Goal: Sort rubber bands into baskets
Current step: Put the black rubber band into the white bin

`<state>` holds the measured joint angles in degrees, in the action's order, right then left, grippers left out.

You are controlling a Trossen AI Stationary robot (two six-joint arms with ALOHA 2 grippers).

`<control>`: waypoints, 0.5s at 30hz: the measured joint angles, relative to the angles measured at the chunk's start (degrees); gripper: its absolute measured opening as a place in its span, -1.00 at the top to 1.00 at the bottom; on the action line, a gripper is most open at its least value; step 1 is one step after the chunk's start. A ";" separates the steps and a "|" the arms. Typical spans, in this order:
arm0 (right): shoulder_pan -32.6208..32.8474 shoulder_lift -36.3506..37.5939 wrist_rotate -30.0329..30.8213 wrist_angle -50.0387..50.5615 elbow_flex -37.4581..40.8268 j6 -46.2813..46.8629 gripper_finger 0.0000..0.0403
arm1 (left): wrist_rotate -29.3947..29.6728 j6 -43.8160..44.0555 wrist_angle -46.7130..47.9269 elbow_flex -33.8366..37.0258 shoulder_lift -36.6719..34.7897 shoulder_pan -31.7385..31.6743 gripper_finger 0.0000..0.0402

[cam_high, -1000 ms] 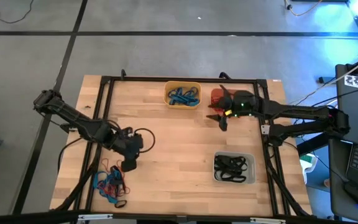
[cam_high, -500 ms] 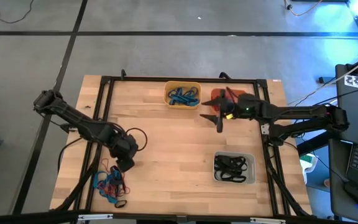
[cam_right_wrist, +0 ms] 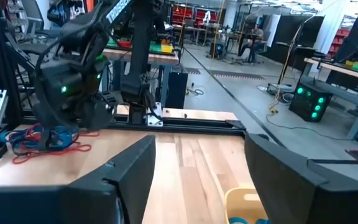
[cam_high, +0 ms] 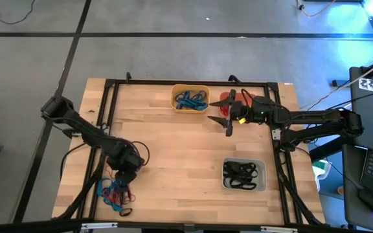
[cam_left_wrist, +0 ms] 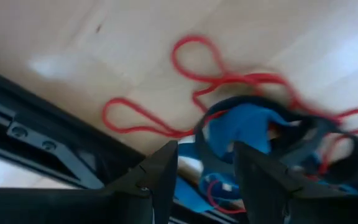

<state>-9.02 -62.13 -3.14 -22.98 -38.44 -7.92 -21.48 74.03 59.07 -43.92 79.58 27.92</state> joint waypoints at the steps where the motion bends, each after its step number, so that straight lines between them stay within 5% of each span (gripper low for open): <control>1: 0.00 0.00 0.00 -0.22 0.00 0.01 -0.23 | -0.24 0.01 0.16 0.23 0.66 0.35 0.25; 15: 0.00 0.00 -0.07 0.06 0.00 0.55 -0.23 | -4.21 -3.68 -5.60 0.48 3.45 1.58 0.29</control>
<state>-9.02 -62.13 -3.20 -22.92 -38.44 -7.38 -25.69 70.35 53.47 -43.44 83.02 29.50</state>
